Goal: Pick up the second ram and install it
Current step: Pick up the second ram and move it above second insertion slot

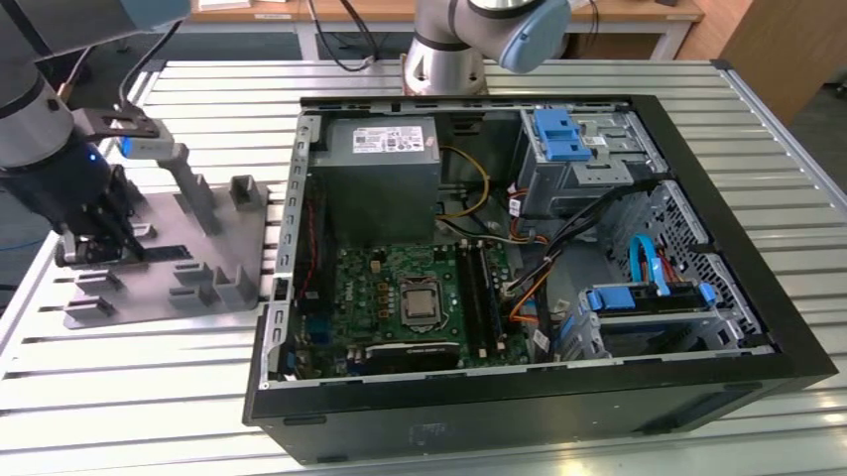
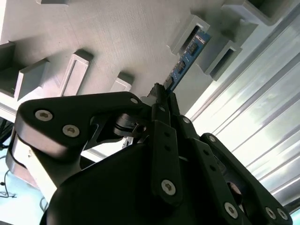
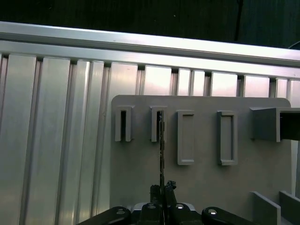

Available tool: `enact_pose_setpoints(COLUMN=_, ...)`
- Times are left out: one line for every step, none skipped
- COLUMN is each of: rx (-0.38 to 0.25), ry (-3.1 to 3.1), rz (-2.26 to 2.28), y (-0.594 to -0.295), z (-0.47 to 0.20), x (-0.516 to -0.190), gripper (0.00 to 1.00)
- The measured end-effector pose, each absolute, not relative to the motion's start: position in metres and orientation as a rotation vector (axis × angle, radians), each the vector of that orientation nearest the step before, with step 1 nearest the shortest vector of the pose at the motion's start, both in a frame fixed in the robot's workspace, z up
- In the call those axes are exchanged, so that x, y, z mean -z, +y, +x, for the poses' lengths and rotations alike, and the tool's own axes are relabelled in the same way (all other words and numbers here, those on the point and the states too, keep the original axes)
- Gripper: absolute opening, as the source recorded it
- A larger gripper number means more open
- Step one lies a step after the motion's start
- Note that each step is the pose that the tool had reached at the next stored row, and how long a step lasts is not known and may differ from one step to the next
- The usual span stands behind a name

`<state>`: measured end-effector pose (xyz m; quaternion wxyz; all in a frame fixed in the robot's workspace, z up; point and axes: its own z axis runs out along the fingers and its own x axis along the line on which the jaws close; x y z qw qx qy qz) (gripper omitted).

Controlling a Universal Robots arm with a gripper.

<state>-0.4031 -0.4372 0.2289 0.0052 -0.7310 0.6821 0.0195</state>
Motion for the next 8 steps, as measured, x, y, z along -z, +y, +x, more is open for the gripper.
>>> enact_pose_setpoints(rx=-0.061, ry=2.136, rz=-2.289, y=-0.437, z=-0.403, x=-0.231, gripper=0.14)
enact_pose_setpoints(rx=-0.061, ry=2.136, rz=-2.289, y=-0.437, z=-0.403, x=-0.233, gripper=0.14)
enact_pose_setpoints(rx=-0.062, ry=2.135, rz=-2.289, y=-0.437, z=-0.403, x=-0.234, gripper=0.14)
enact_pose_setpoints(rx=-0.062, ry=2.135, rz=-2.289, y=-0.437, z=-0.403, x=-0.236, gripper=0.14)
enact_pose_setpoints(rx=-0.062, ry=2.135, rz=-2.289, y=-0.437, z=-0.403, x=-0.238, gripper=0.14)
enact_pose_setpoints(rx=-0.062, ry=2.135, rz=-2.289, y=-0.437, z=-0.403, x=-0.24, gripper=0.14)
enact_pose_setpoints(rx=-0.062, ry=2.135, rz=-2.288, y=-0.437, z=-0.403, x=-0.242, gripper=0.14)
enact_pose_setpoints(rx=-0.062, ry=2.135, rz=-2.288, y=-0.437, z=-0.403, x=-0.244, gripper=0.14)
